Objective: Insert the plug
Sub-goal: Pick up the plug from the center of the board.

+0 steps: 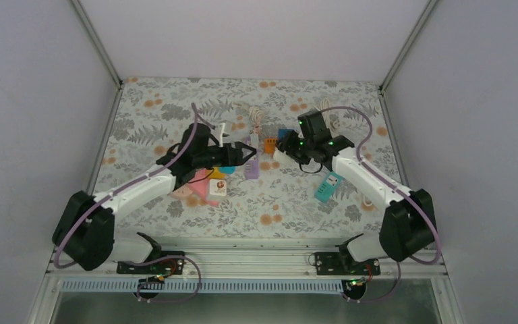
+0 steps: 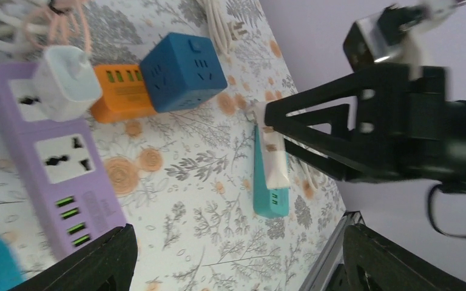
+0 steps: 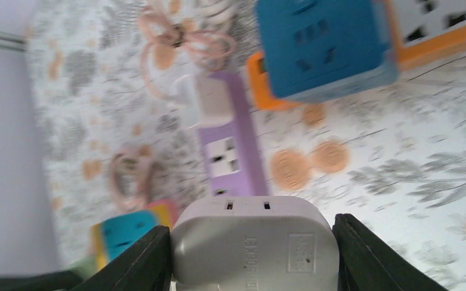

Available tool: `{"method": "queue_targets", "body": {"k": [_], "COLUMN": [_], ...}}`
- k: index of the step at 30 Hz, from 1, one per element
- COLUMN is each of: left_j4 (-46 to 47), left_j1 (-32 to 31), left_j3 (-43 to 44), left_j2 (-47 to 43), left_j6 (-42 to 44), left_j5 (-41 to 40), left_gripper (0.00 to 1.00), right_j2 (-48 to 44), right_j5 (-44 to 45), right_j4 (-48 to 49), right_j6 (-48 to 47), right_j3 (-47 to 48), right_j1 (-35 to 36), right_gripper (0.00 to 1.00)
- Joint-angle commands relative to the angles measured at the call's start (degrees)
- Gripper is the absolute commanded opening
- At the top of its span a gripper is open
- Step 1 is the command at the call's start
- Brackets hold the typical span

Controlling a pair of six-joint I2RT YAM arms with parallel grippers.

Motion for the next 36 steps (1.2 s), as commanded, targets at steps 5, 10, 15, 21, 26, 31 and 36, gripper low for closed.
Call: {"method": "queue_targets", "body": {"k": [5,10,15,21,26,31,36], "left_j4": [13.0,15.43,16.2,10.19,5.6,4.58,7.6], "left_j1": [-5.71,-6.25,-7.33,-8.86,-10.05,-9.39,-6.47], "left_j3": [4.23,3.62,4.94,8.18,9.14,10.49,11.91], "left_j2": [7.85,9.02,9.5,11.35,9.87,7.63,3.51], "left_j6": [-5.92,-9.81,-10.58,-10.84,-10.04,-9.56,-13.03], "left_j5": [0.07,-0.8,-1.22,-3.99,-6.25,-2.07,10.43], "left_gripper": [0.73,0.63,0.6,0.25,0.06,0.02,0.02], "right_j2": [-6.16,-7.95,-7.38,-7.23,-7.89,-12.34,-20.85], "right_j5": [-13.65,-15.48,-15.83,-15.55,-15.03,-13.78,-16.97], "right_j4": [9.47,12.14,12.19,12.03,12.33,16.28,30.49], "right_j6": [10.18,11.38,10.91,11.49,12.25,10.0,7.13], "right_j3": [-2.02,-3.17,-3.13,-3.07,-3.72,-5.51,-12.34], "right_j1": [1.58,1.89,2.37,2.64,2.65,2.11,1.91], "right_gripper": [0.52,0.52,0.53,0.54,0.62,0.85,0.9]}}
